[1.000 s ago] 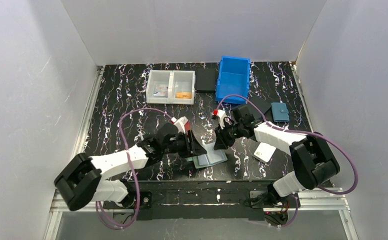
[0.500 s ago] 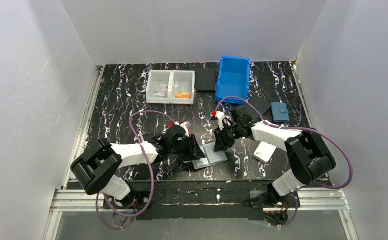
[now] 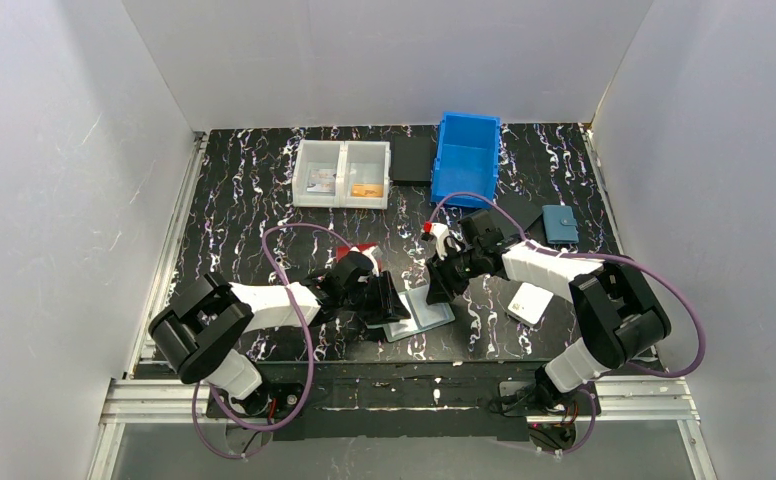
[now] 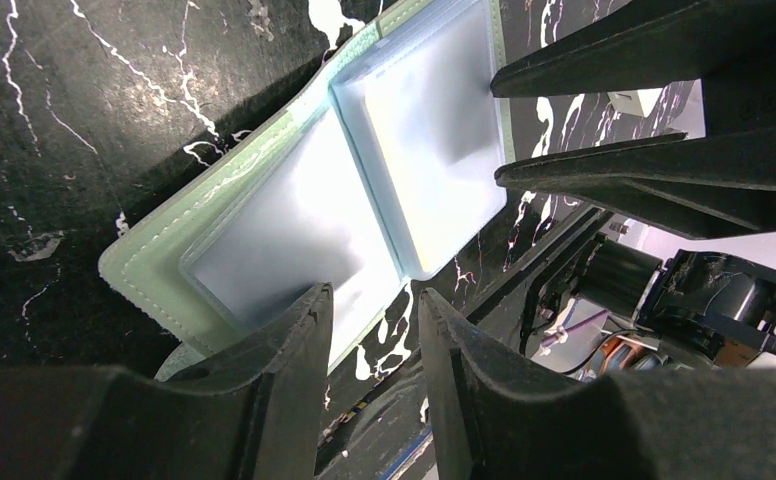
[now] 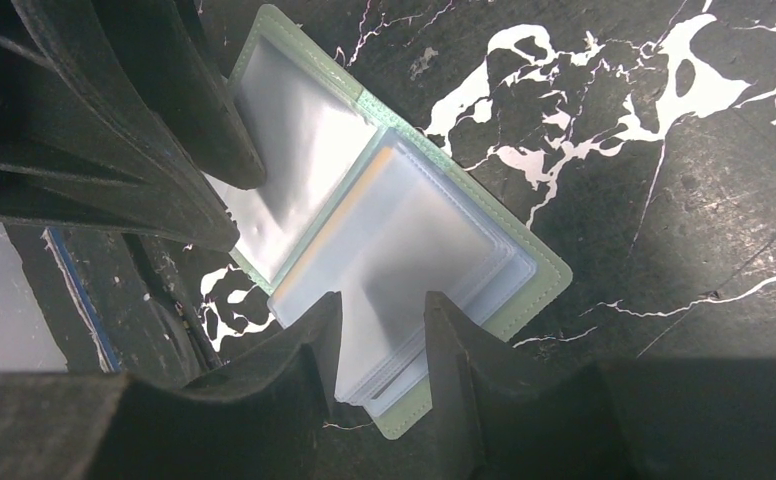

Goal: Take the credit cards out of the card holder
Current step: Remove the credit card from the card holder.

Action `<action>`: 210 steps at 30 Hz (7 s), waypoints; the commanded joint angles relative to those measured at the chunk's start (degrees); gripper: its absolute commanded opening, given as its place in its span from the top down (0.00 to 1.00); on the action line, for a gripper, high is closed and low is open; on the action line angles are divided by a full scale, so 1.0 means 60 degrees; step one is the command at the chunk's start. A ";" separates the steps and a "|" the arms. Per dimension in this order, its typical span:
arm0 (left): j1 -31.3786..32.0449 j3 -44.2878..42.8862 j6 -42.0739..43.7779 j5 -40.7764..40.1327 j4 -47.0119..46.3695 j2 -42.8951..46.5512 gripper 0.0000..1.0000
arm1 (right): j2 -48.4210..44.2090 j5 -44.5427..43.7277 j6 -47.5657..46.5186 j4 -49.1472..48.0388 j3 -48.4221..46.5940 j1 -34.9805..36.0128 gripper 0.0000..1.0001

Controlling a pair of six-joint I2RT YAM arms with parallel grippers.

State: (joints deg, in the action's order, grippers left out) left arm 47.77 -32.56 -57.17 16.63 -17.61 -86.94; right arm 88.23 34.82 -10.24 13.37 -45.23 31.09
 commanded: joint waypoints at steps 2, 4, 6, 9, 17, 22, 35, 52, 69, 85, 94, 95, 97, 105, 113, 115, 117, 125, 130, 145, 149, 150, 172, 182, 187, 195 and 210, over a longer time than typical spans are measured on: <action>0.0027 -0.0038 0.0148 -0.0105 -0.0008 -0.0160 0.64 | 0.0214 0.0242 -0.0043 0.0257 -0.0203 0.0011 0.55; 0.0025 -0.0030 0.0137 -0.0083 -0.0033 -0.0161 0.64 | 0.0391 0.0456 -0.0045 0.0320 -0.0251 0.0069 0.55; 0.0022 -0.0013 0.0124 -0.0065 -0.0060 -0.0180 0.63 | 0.0474 0.0677 -0.0017 0.0335 -0.0281 0.0135 0.56; 0.0021 0.0021 0.0122 -0.0016 -0.0117 -0.0175 0.63 | 0.0584 0.1119 0.0103 0.0242 -0.0271 0.0202 0.56; 0.0028 0.0020 0.0092 0.0185 -0.0325 -0.0336 0.59 | 0.1228 0.2227 0.0685 -0.0102 -0.0403 0.0282 0.55; 0.0026 0.0001 0.0073 0.0259 -0.0382 -0.0481 0.59 | 0.1402 0.3244 0.1108 -0.0399 -0.0459 0.0281 0.55; 0.0026 0.0037 0.0009 0.0313 -0.0431 -0.0747 0.61 | 0.1176 0.4290 0.2058 -0.1199 -0.0312 0.0215 0.47; 0.0013 0.0512 -0.0156 -0.0356 -0.0425 -0.1240 1.00 | -0.0042 0.0902 0.0885 -0.0070 -0.0152 -0.0480 0.56; 0.0010 0.0665 -0.0210 -0.0411 -0.0430 -0.1338 1.00 | 0.0360 0.0796 0.0419 0.0447 -0.0298 -0.0480 0.62; 0.0012 0.0709 -0.0215 -0.0404 -0.0488 -0.1322 1.00 | 0.0874 0.2800 0.0745 0.0517 -0.0460 -0.0577 0.79; -0.0115 0.0976 -0.0463 -0.0296 -0.0851 -0.1016 1.00 | 0.0923 0.3366 0.0829 0.0433 -0.0591 -0.0734 0.99; -0.0180 0.1135 -0.0562 -0.0225 -0.1068 -0.0885 1.00 | 0.0856 0.3314 0.0818 0.0411 -0.0600 -0.0751 0.99; -0.0346 0.1491 -0.0795 0.0012 -0.1543 -0.0585 1.00 | 0.0748 0.3200 0.0799 0.0432 -0.0617 -0.0758 0.99; -0.0940 0.2426 -0.1160 0.0388 -0.1857 0.0652 0.75 | 0.1176 0.2808 -0.0545 0.2408 -0.2053 -0.0310 0.99; -0.1390 0.3200 -0.1157 0.0502 -0.1856 0.2845 0.61 | 0.1371 -0.0356 -0.0362 0.3284 -0.3428 0.1290 0.99; -0.1462 0.3362 -0.1165 0.0575 -0.1829 0.3541 0.56 | 0.1413 -0.1452 -0.0234 0.3351 -0.3663 0.2089 0.99; -0.1514 0.3512 -0.1256 0.0617 -0.1755 0.4060 0.55 | 0.1519 -0.2490 -0.0054 0.3295 -0.3856 0.2802 0.99; -0.1561 0.4093 -0.2113 0.0521 -0.1681 0.4596 0.54 | 0.2084 -0.1933 0.0818 0.2893 -0.4190 0.3271 0.99; -0.1560 0.4046 -0.2500 0.0568 -0.1688 0.4509 0.53 | 0.1517 -0.1986 0.0732 0.2461 -0.3750 0.3343 0.99; -0.1576 0.2870 -0.0886 0.0099 -0.0463 0.5460 0.44 | -0.0752 -0.2015 0.1098 0.1363 -0.2229 0.1577 0.99; -0.1581 0.2064 -0.0594 0.0203 -0.0362 0.4969 0.45 | -0.1039 -0.2695 0.1333 0.1143 -0.1985 0.1136 0.99; -0.1578 0.1842 -0.0565 0.0300 -0.0358 0.4673 0.45 | -0.1074 -0.2786 0.1398 0.1046 -0.1909 0.1044 0.99; -0.1150 0.0555 -0.0871 0.0746 -0.1527 0.0901 0.47 | -0.0717 -0.0861 0.2792 -0.0836 -0.0672 0.1258 0.98; -0.1155 0.0844 -0.0980 0.0594 -0.1894 0.0207 0.47 | -0.0635 -0.0734 0.2726 -0.0773 -0.0591 0.1470 0.86; -0.1156 0.1110 -0.0998 0.0433 -0.2023 0.0207 0.47 | -0.0538 -0.0588 0.2683 -0.0702 -0.0590 0.1541 0.82; -0.1172 0.1452 -0.1032 0.0320 -0.2269 0.0380 0.47 | -0.0369 -0.0632 0.2561 -0.0503 -0.0649 0.1608 0.82; -0.1205 0.2068 -0.1042 0.0276 -0.2557 0.0764 0.47 | -0.0026 -0.1420 0.1862 0.0162 -0.0953 0.2170 0.83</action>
State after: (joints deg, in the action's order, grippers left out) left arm 40.62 -21.55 -64.14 19.51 -33.91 -84.03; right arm 87.15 29.33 3.82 11.83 -48.99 43.00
